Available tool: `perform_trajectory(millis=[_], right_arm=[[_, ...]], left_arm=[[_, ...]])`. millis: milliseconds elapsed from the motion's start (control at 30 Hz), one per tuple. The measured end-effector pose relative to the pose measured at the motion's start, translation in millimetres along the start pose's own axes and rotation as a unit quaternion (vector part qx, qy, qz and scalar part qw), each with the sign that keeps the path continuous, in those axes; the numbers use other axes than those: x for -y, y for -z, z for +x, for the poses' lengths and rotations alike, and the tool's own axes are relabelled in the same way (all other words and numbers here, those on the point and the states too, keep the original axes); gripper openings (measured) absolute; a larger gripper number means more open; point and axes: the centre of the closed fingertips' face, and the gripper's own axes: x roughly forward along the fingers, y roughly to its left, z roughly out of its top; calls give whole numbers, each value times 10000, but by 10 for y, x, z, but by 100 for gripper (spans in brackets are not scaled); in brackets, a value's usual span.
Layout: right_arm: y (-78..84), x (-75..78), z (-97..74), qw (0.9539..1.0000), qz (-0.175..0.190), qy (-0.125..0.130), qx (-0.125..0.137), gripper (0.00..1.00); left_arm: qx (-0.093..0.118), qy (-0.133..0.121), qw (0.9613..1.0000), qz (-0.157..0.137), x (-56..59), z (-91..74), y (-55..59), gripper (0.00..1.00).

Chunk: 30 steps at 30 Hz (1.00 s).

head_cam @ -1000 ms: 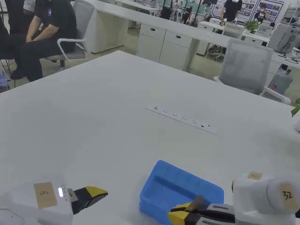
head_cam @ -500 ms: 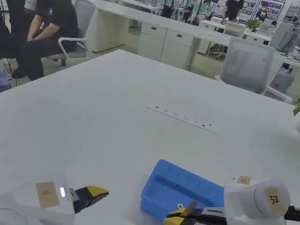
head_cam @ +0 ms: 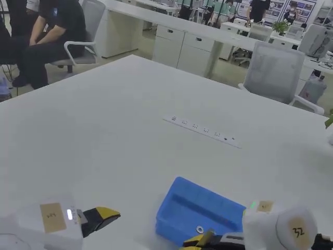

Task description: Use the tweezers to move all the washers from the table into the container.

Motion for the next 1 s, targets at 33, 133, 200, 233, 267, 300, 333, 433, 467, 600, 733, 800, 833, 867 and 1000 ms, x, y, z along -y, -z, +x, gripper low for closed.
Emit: perform_trajectory(millis=[33,133,200,233,267,300,333,433,467,600,733,800,833,867,1000], right_arm=[[8,2,3,9999,-158,43,-13,4],[26,0,-8,9996,-245,103,-3,3],[15,64,-18,9997,52,203,149,3],[13,76,-22,9993,225,201,220,3],[14,103,-35,9982,462,220,298,3],[22,127,-50,9972,618,267,341,3],[19,134,-62,9968,666,268,364,3],[-26,129,-126,9954,818,208,461,3],[-44,130,-146,9952,823,214,481,3],[-140,158,-230,9940,892,259,581,3],[-256,183,-301,9921,981,266,730,3],[-318,187,-329,9915,1001,249,789,3],[-365,189,-348,9912,1003,229,828,3],[-395,188,-360,9911,1007,214,846,3],[-521,231,-400,9907,953,229,944,3]], left_arm=[[-3,-1,10000,3,-1,0,1,69],[2,6,10000,5,3,0,-1,69],[-2,-1,10000,15,0,-1,2,68],[1,3,10000,14,2,-2,1,69],[5,5,10000,12,3,-3,1,69],[0,-4,10000,17,0,-3,2,68],[0,-5,10000,14,0,-3,2,68],[10,-16,10000,4,-5,-4,-1,68],[16,-14,10000,1,-4,-5,-3,68],[13,3,10000,20,3,-3,-3,68],[20,-1,10000,10,0,-4,-5,68],[14,-9,10000,1,-4,-3,-3,68],[11,-8,10000,4,-4,-2,-2,68],[16,5,10000,3,1,-1,-4,68],[18,4,10000,8,-2,0,-5,68]])
